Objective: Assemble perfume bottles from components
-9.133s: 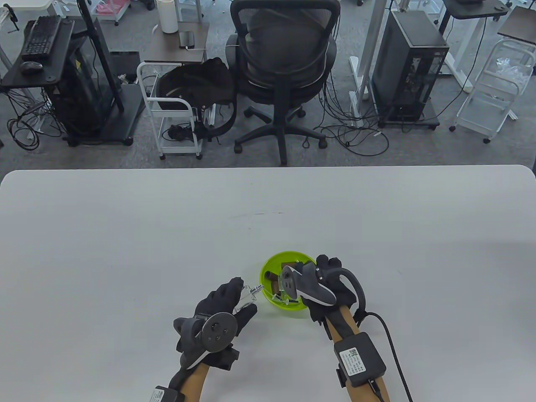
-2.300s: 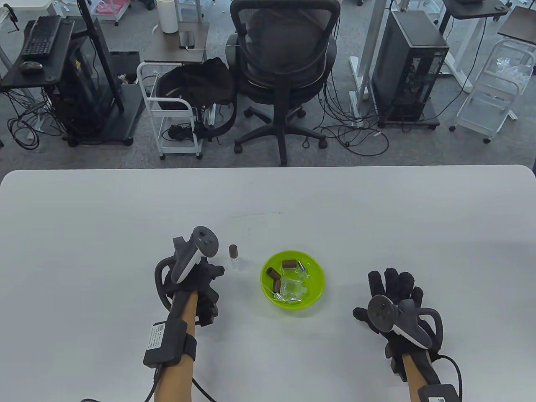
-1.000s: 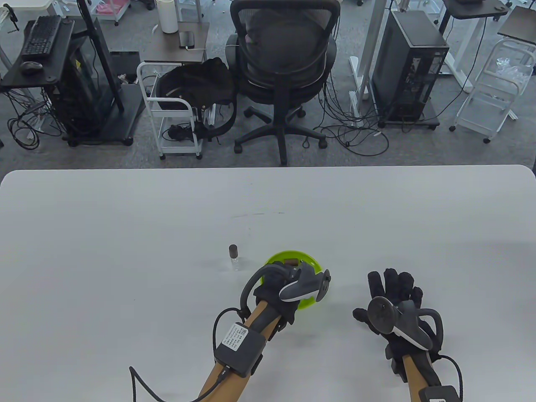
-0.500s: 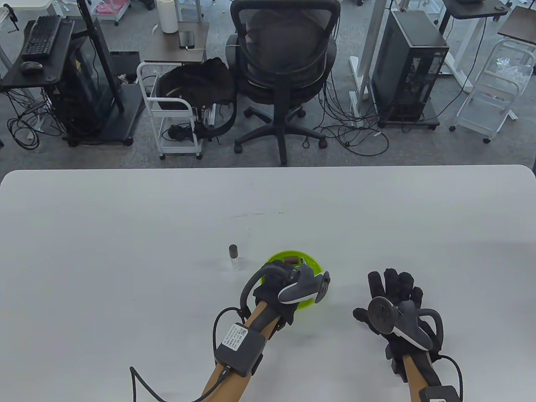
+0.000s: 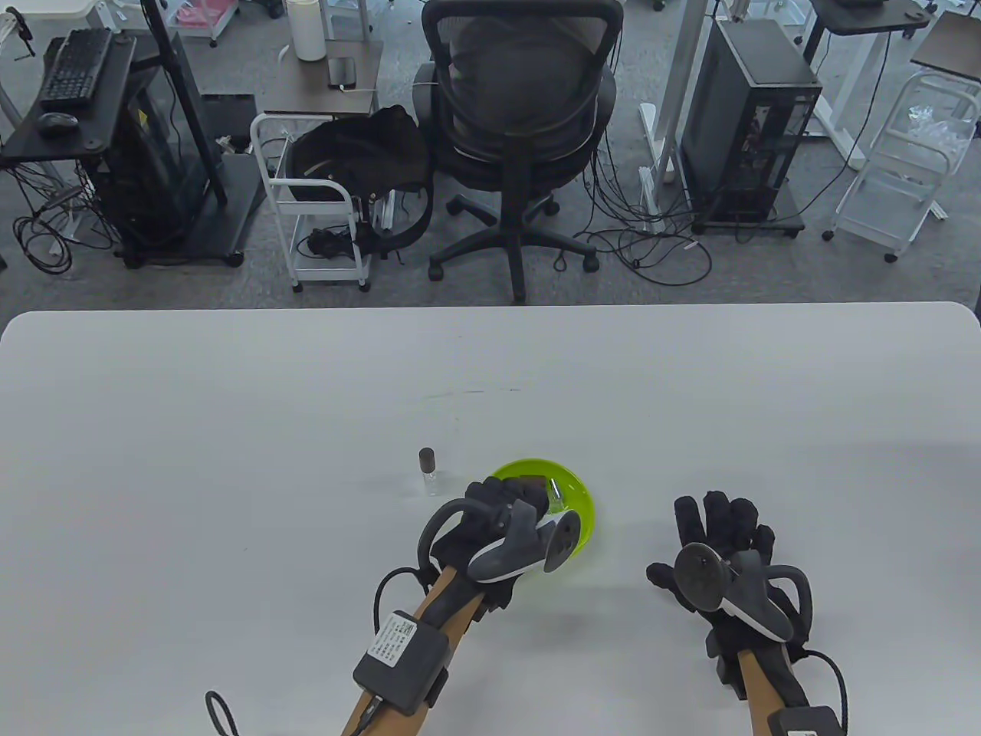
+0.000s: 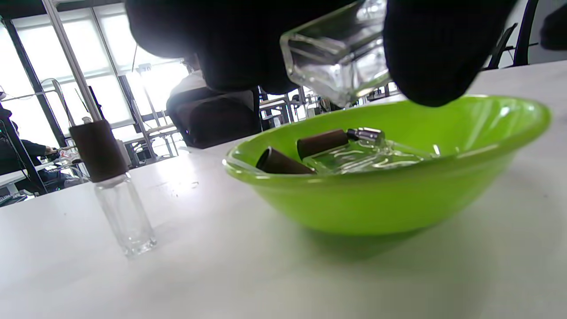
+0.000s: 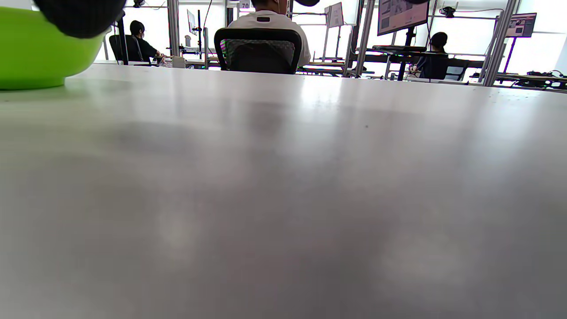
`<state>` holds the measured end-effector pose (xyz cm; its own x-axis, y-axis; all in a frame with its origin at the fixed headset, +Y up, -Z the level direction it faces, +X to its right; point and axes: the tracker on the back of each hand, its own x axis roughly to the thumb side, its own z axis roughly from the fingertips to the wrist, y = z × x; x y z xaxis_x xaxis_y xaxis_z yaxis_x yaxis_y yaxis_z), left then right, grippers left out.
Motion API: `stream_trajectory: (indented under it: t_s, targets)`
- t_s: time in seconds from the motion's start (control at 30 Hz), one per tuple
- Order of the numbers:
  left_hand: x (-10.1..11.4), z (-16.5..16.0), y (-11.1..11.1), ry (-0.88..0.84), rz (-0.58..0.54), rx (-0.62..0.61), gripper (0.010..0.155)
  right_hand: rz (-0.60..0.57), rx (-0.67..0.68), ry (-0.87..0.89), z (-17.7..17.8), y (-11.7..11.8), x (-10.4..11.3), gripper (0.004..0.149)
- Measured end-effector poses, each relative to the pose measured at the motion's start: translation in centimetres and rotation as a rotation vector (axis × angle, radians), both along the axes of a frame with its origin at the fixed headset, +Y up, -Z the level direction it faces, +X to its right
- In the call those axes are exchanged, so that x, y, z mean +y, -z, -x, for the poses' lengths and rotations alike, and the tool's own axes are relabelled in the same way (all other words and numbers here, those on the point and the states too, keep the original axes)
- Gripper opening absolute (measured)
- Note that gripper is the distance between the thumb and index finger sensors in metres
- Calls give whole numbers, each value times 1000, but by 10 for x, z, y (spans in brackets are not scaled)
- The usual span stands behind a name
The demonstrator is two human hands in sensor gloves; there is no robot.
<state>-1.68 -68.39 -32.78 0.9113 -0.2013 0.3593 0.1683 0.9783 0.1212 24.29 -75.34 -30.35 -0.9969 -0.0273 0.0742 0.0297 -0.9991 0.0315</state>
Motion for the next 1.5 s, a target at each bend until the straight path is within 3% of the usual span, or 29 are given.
stream_trajectory:
  t_s: [0.17,0.4,0.6,0.73,0.9,1.03,1.2,1.33,1.5]
  targets:
    - [7,34,-21,-115,-92,9,72,7,4,-7,1,0,0,93]
    - [-12,82,-41,-257,-118,55,72,18,8,-16,4,0,-1,93]
    - [-21,104,-45,-324,-119,96,72,-1,20,-5,10,0,3,93]
    - [-23,108,-45,-339,-116,103,72,-82,23,-1,25,0,17,91]
    - [-24,111,-46,-354,-117,108,72,-141,97,93,69,9,43,83]
    - [-26,114,-46,-366,-114,116,72,-50,142,60,122,23,53,71]
    - [-28,119,-46,-383,-101,128,72,140,102,-43,168,43,44,63]
    - [-29,122,-45,-401,-98,135,72,128,104,-159,189,48,37,60]
    - [-30,123,-44,-410,-100,137,72,123,171,-104,195,45,33,53]
